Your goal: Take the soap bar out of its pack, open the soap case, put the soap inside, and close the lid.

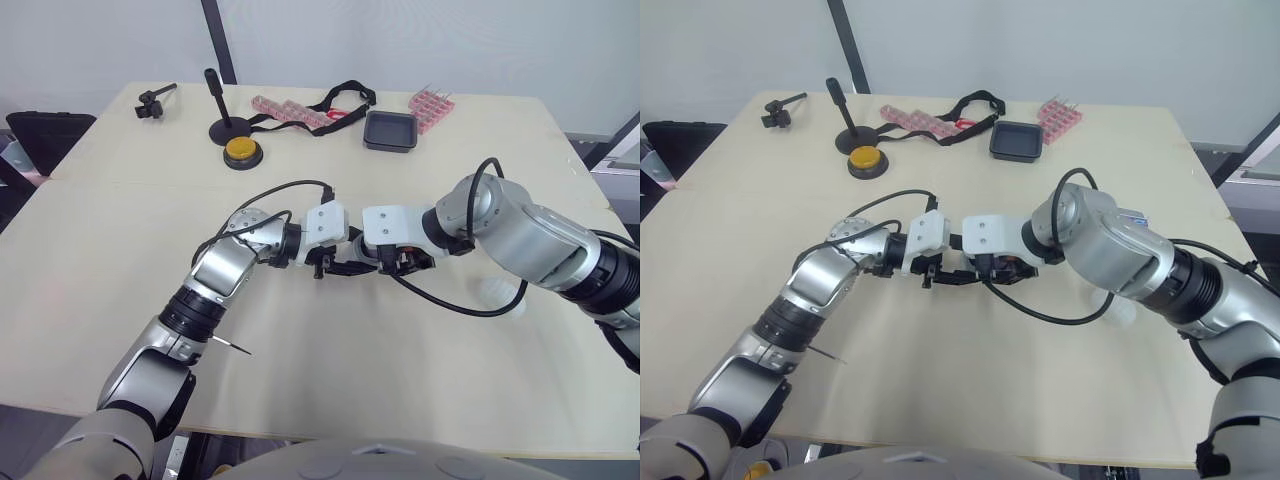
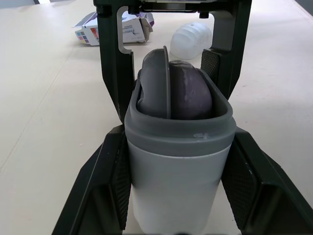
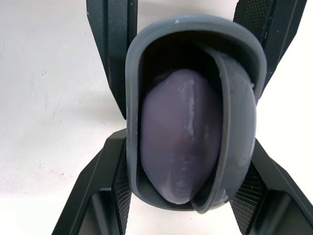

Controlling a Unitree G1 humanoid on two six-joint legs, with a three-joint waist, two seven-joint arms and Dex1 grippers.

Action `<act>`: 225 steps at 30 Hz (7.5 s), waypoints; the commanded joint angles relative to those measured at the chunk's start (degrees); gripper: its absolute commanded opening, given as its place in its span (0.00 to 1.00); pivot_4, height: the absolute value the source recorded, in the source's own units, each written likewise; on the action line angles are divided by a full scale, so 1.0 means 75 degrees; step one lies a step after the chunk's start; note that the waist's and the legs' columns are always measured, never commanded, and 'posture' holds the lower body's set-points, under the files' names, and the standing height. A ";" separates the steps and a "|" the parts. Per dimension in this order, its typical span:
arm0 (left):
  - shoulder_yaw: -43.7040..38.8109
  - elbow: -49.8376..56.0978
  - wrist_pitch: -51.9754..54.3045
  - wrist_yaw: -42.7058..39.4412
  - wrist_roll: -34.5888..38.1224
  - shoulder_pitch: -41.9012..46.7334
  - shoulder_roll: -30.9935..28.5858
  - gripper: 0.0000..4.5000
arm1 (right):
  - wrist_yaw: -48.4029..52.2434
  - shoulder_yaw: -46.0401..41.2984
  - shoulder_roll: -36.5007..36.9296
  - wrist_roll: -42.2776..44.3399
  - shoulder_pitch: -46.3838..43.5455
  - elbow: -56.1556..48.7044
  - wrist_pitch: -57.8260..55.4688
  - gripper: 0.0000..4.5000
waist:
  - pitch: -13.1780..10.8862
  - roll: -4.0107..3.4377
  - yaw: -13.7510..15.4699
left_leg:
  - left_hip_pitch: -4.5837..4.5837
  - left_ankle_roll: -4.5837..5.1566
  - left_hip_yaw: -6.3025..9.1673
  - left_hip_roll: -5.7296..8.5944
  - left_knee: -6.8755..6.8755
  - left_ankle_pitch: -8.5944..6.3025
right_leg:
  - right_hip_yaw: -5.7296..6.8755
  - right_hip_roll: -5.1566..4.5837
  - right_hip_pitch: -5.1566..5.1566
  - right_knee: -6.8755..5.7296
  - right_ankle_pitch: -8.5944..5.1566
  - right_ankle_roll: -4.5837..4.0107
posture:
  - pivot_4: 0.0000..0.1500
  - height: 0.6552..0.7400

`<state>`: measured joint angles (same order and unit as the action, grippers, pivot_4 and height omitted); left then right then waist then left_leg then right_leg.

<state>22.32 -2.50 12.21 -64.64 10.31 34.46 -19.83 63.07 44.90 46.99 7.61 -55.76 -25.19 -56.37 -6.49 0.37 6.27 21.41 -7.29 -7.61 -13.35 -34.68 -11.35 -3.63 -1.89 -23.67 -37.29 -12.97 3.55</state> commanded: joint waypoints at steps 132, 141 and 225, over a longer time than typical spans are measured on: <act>-0.1317 -0.4240 -0.4848 -0.0869 0.0503 -0.0967 0.1991 0.43 | -0.0458 -0.3311 0.1590 0.1633 0.1663 -0.1397 -0.0295 0.43 | 0.0011 -0.0016 0.0091 | -0.0012 0.0033 -0.0035 -0.0002 -0.0030 -0.0016 | -0.0048 -0.0007 -0.0008 0.0012 -0.0001 -0.0001 | 1.00 0.99; -0.1188 -0.4475 -0.5213 -0.0836 0.0238 -0.0935 0.2022 0.43 | 0.0037 -0.2844 0.1155 0.1710 0.1090 -0.1498 -0.0121 0.43 | 0.0012 -0.0015 0.0095 | -0.0018 0.0032 -0.0036 -0.0002 -0.0031 -0.0015 | -0.0049 -0.0008 -0.0007 0.0003 0.0000 -0.0001 | 1.00 0.99; -0.0860 -0.4310 -0.5358 -0.0100 -0.0049 -0.0996 0.1986 0.43 | 0.1547 -0.0626 -0.0196 -0.0983 -0.0273 -0.0006 0.0863 0.80 | 0.0043 -0.0009 -0.0004 | -0.0045 0.0029 -0.0037 -0.0002 -0.0030 -0.0015 | -0.0047 -0.0019 0.0012 -0.0009 0.0000 -0.0001 | 1.00 0.99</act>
<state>14.69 -34.86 -28.41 -64.97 11.51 27.78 -4.66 74.87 40.65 45.32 1.20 -57.56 -24.61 -50.44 -6.16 0.30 6.24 21.08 -7.08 -7.88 -13.36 -34.89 -11.46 -3.98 -2.03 -23.58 -37.33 -12.98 3.53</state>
